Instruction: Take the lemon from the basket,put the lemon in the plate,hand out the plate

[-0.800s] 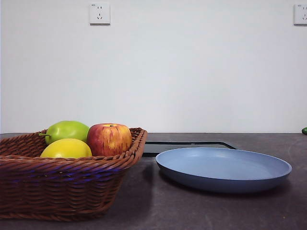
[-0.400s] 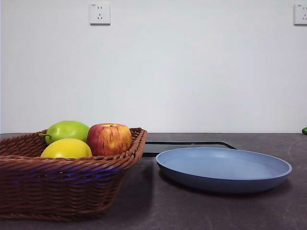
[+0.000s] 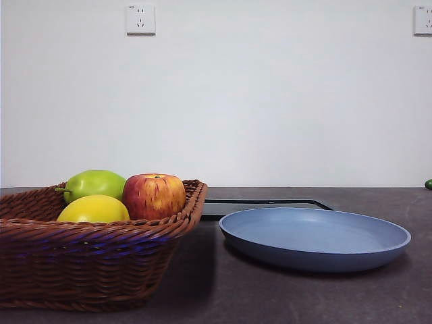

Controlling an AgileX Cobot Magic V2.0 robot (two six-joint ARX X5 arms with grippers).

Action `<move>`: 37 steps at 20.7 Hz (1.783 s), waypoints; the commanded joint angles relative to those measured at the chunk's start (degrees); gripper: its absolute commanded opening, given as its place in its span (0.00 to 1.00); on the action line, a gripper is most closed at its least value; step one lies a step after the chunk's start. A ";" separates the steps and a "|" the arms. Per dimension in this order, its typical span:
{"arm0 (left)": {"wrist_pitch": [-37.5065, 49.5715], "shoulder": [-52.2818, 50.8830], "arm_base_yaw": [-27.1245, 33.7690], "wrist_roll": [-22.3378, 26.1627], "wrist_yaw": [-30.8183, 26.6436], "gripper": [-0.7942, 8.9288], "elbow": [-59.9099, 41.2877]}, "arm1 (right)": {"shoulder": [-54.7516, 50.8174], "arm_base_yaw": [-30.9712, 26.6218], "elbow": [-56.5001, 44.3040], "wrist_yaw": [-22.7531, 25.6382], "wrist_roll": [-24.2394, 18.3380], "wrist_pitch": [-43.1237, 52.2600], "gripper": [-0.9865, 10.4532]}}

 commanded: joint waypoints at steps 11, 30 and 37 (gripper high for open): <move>-2.10 4.76 -0.70 0.50 7.06 0.29 3.30 | 19.17 0.07 2.60 -3.72 -5.25 2.93 0.30; -2.78 4.83 -0.70 -0.63 6.86 0.39 3.28 | 46.21 0.46 2.60 -9.07 -2.95 15.30 0.09; -15.69 5.25 -2.91 -0.66 6.16 0.39 3.28 | 40.22 0.44 2.62 -9.09 -1.07 14.69 0.09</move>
